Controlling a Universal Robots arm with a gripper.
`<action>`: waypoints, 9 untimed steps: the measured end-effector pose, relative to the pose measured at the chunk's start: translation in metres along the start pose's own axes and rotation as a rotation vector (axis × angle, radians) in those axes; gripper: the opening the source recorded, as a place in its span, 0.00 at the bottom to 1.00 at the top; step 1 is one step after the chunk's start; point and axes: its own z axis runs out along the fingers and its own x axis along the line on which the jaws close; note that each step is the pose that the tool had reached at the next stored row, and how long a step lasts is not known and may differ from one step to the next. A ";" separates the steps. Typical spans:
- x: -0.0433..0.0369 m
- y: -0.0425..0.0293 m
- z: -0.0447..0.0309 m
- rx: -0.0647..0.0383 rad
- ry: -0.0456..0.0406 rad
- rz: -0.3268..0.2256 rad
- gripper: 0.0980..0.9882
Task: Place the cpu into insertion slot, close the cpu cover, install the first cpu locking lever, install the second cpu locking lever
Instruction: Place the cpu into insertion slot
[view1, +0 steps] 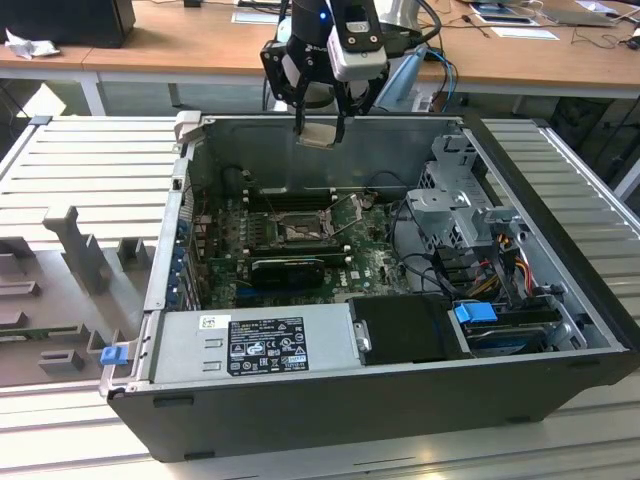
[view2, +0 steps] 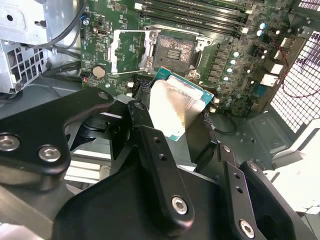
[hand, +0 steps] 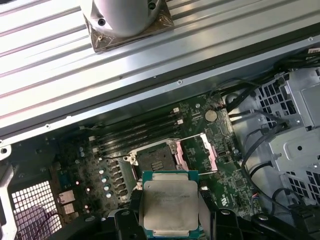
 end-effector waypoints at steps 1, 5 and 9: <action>0.0000 0.0000 0.0000 0.000 -0.0003 0.004 0.48; 0.0000 0.0000 0.0000 0.000 -0.0020 0.022 0.48; 0.0000 0.0000 0.0000 -0.001 -0.0043 0.048 0.48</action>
